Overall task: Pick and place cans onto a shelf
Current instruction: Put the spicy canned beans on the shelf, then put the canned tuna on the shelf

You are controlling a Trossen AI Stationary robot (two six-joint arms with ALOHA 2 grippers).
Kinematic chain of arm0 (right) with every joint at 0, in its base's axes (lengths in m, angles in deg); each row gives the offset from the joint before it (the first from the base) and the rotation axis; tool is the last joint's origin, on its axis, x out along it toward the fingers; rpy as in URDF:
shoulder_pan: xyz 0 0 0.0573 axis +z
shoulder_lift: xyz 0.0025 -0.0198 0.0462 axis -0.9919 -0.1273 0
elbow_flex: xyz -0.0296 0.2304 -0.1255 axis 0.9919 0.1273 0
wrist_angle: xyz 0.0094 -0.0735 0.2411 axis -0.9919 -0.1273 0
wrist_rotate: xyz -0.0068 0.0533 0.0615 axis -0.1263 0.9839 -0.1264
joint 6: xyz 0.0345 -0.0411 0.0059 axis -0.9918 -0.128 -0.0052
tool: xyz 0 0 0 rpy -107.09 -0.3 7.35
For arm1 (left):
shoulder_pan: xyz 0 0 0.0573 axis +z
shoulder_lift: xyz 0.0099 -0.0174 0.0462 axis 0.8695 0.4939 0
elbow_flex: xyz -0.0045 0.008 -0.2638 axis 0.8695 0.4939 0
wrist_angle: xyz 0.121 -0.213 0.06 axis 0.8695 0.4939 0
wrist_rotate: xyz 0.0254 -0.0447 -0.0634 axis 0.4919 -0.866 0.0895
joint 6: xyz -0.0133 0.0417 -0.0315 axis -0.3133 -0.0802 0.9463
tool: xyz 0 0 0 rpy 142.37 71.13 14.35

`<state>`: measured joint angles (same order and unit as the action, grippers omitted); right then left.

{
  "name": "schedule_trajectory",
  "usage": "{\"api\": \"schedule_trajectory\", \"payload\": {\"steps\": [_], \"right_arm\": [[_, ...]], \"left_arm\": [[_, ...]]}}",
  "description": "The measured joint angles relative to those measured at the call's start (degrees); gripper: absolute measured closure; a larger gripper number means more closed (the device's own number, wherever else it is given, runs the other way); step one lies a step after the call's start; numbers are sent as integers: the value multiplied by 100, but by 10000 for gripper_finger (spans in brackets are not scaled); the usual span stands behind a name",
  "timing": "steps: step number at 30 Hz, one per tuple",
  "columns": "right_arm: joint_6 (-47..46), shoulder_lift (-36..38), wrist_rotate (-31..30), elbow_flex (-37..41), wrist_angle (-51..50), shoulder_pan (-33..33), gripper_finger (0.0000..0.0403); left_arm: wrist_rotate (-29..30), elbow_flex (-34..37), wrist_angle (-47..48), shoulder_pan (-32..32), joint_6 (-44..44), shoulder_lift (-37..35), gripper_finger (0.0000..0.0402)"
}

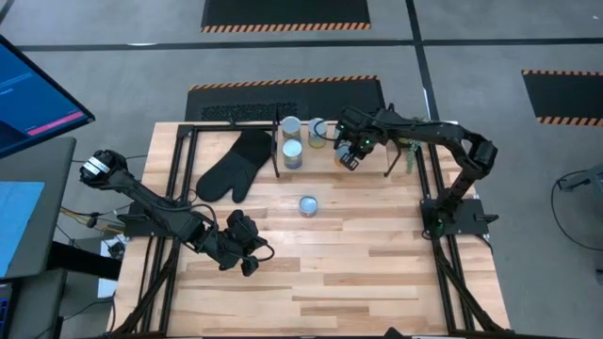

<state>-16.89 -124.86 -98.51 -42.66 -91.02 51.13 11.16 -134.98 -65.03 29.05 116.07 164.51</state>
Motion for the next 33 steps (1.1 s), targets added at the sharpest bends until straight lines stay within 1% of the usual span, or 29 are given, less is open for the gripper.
{"api": "schedule_trajectory", "payload": {"steps": [7, 11, 12, 14, 18, 19, 20, 22, 26, 27, 30, 33], "right_arm": [[-35, 5, 118, 0, -42, 5, 344], [-420, 150, 170, -139, -578, 114, 344], [-512, 215, 263, -222, -750, 177, 344], [-668, 369, 753, -350, -942, 349, 344], [-696, 664, 2119, -398, -613, 883, 344], [-609, 681, 2284, -398, -474, 1059, 344], [-497, 684, 2324, -397, -326, 1252, 344], [-310, 658, 2167, -396, -22, 1649, 344], [-141, 337, 1269, -396, 880, 2373, 344], [-95, 221, 1131, -396, 1178, 2514, 344], [135, -142, 1031, -397, 1893, 2813, 344], [-14, -538, 1036, -393, 2364, 2960, 344]], "left_arm": [[0, 0, 0, 2, 2, 0, 401], [-2, 0, 0, 2, 2, 0, 401], [0, 0, 0, 2, 4, 0, 401], [0, 0, 0, 2, 4, 0, 401], [-2, 0, 0, 2, 4, 0, 401], [-1, 0, 0, 1, 4, 0, 401], [-2, 0, 0, 2, 4, 0, 401], [-1, 0, 1, 2, 4, 0, 401], [-12, 0, 18, 2, 3, 0, 402], [-39, 0, 31, 0, 5, 0, 401], [-55, 0, 51, -43, 8, 0, 401], [-37, 0, 43, -157, 15, 0, 402]]}}
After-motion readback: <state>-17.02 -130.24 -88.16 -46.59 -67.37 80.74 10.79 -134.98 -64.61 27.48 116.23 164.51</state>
